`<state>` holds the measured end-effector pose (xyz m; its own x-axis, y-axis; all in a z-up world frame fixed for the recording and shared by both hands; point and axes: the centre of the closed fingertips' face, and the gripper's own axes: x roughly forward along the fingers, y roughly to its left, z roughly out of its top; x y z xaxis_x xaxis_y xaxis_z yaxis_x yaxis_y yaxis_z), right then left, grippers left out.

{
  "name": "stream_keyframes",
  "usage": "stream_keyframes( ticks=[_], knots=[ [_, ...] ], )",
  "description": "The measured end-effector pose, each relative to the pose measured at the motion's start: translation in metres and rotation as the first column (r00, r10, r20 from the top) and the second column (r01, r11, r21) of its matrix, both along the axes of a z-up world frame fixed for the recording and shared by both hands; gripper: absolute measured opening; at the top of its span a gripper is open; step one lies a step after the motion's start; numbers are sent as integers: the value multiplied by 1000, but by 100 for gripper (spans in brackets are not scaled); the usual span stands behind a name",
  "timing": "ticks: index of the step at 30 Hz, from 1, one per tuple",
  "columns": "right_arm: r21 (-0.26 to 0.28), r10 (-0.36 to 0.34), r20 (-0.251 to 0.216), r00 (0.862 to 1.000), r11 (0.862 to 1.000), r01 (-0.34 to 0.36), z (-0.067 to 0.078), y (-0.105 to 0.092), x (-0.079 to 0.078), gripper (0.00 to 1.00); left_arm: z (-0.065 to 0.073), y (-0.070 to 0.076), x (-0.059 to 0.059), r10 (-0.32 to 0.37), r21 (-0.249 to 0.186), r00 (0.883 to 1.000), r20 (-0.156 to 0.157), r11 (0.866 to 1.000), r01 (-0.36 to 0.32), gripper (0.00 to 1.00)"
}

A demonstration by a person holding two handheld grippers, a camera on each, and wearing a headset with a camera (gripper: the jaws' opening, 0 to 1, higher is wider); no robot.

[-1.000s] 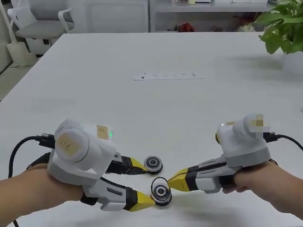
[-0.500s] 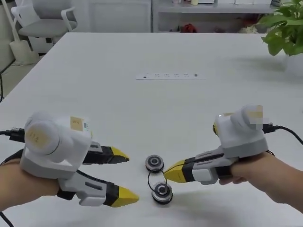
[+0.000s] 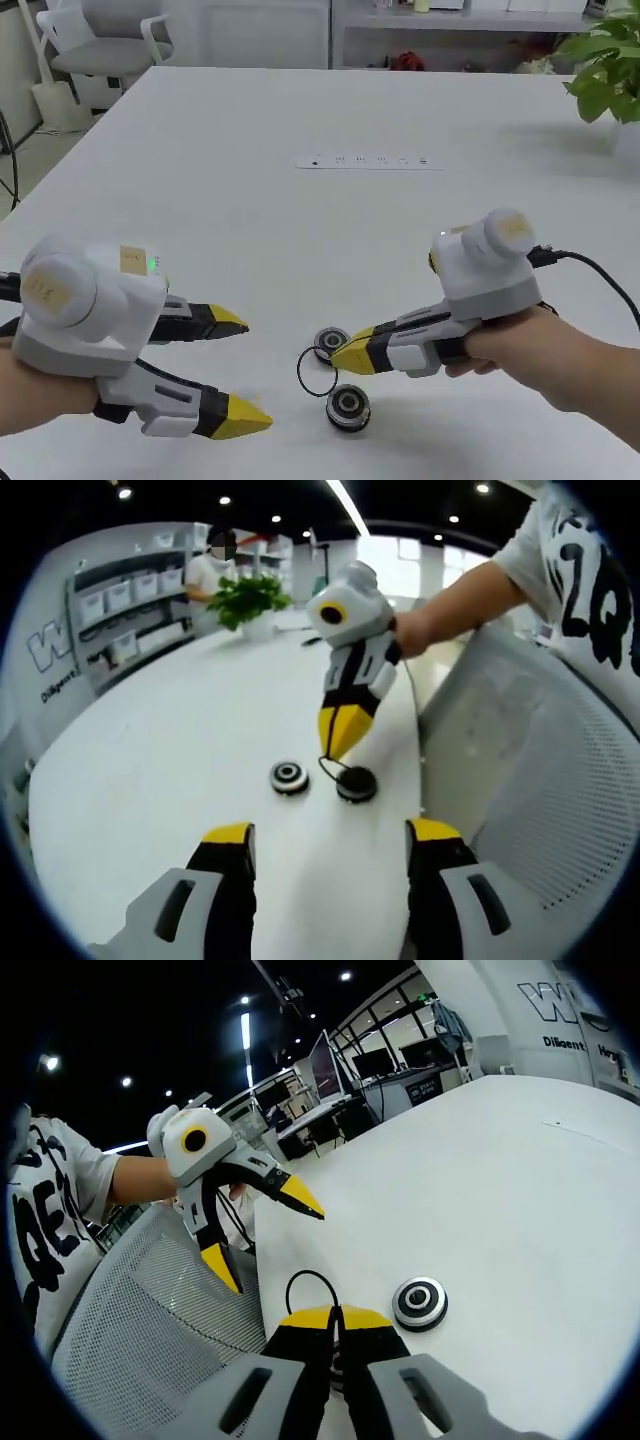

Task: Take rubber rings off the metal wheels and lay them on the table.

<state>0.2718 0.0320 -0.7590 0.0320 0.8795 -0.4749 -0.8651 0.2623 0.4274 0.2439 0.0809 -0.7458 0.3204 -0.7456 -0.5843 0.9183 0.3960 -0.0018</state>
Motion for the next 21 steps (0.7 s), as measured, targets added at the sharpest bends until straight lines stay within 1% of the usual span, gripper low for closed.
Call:
stream_keyframes(
  ticks=[2, 10, 13, 21],
  knots=[
    [-7, 1, 0, 1000, 1000, -1, -1, 2, 1, 0, 0, 2, 0, 10, -7, 1000, -3, 1000, -10, 62],
    [-48, 16, 10, 1000, 999, -15, -10, 13, 2, 0, 1, 10, 0, 35, -11, 999, -3, 999, -35, 63],
    [-63, 17, 16, 1000, 998, -16, -13, 17, 3, 0, 0, 12, -1, 38, -6, 999, -4, 999, -38, 63],
    [-111, 22, 22, 1000, 994, -19, -29, 25, 1, 0, -3, 19, -3, 49, 5, 999, -4, 999, -49, 63]
  ],
)
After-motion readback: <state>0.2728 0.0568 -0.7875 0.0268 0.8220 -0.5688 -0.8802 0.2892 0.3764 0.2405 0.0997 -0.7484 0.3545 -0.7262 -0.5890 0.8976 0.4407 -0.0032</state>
